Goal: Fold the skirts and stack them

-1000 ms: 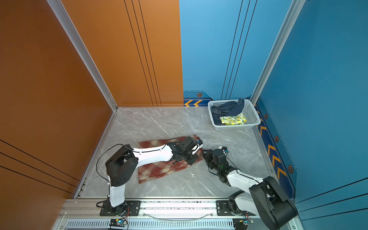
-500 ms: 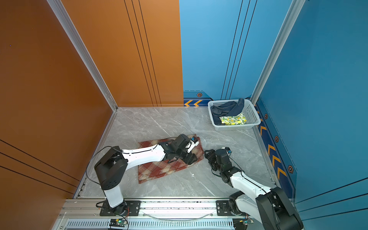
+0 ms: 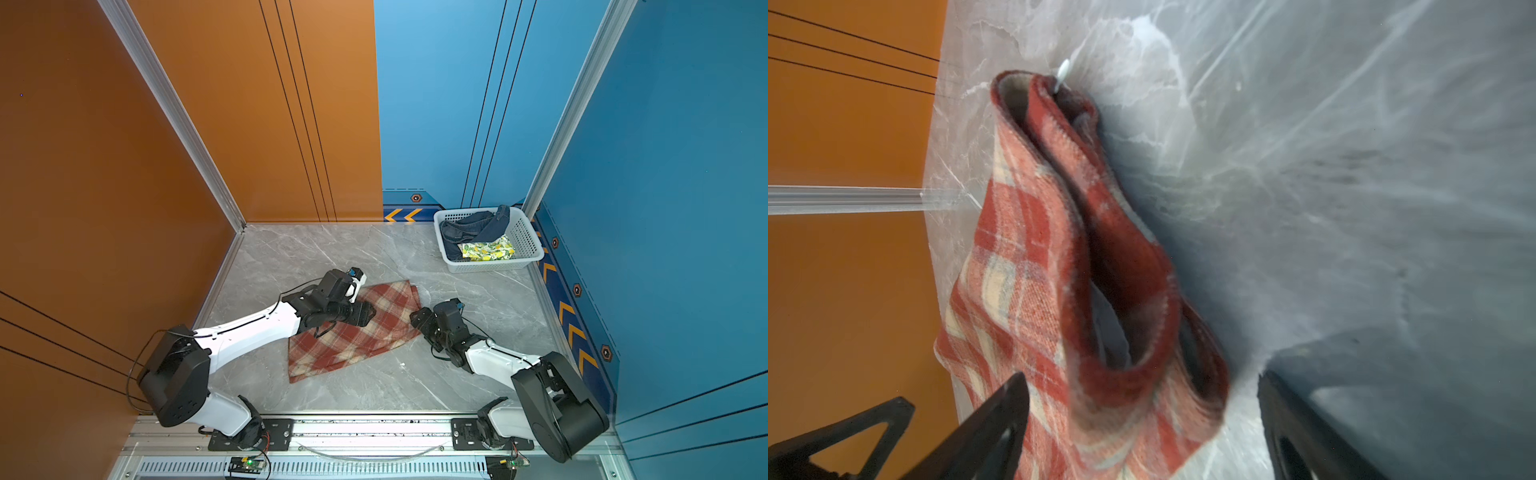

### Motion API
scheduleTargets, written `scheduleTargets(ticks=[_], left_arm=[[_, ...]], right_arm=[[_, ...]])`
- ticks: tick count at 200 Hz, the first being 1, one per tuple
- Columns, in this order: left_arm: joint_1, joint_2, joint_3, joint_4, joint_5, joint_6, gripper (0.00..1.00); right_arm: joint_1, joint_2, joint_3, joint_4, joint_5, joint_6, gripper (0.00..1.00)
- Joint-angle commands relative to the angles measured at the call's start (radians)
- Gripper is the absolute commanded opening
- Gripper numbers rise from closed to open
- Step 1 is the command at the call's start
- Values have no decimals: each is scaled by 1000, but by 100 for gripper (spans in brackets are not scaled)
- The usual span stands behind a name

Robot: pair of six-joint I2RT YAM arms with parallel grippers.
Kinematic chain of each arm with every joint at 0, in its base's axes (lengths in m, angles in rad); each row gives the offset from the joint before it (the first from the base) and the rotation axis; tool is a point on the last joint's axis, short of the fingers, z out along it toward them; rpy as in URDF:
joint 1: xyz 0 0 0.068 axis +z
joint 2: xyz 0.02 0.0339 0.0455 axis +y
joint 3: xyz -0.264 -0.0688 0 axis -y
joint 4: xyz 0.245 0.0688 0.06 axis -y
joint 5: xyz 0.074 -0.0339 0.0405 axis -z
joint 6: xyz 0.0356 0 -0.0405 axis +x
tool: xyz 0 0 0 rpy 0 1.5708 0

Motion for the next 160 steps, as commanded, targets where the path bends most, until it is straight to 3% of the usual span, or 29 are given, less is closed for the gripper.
scheduleTargets(ticks=[1, 20, 48, 84, 101, 113, 139, 160], left_arm=[[35, -32, -29, -87, -80, -61, 73], [72, -53, -46, -122, -97, -87, 74], [138, -88, -65, -170, -115, -120, 77], [219, -137, -104, -216, -137, -153, 81], [264, -169, -144, -224, -139, -173, 82], [294, -195, -175, -229, -145, -190, 82], [354, -248, -239, -240, -158, -217, 82], [392, -269, -277, -240, -160, -227, 81]], right_arm=[[13, 60, 0, 28, 23, -20, 75], [15, 78, -21, 54, 53, -12, 48], [20, 70, -31, 30, 92, -35, 18], [26, 67, -34, 34, 129, -70, 1], [30, 70, -26, 31, 143, -95, 2], [30, 71, -13, 9, 145, -117, 8], [26, 51, 13, -48, 140, -170, 46], [3, 8, 56, -151, 126, -261, 65]])
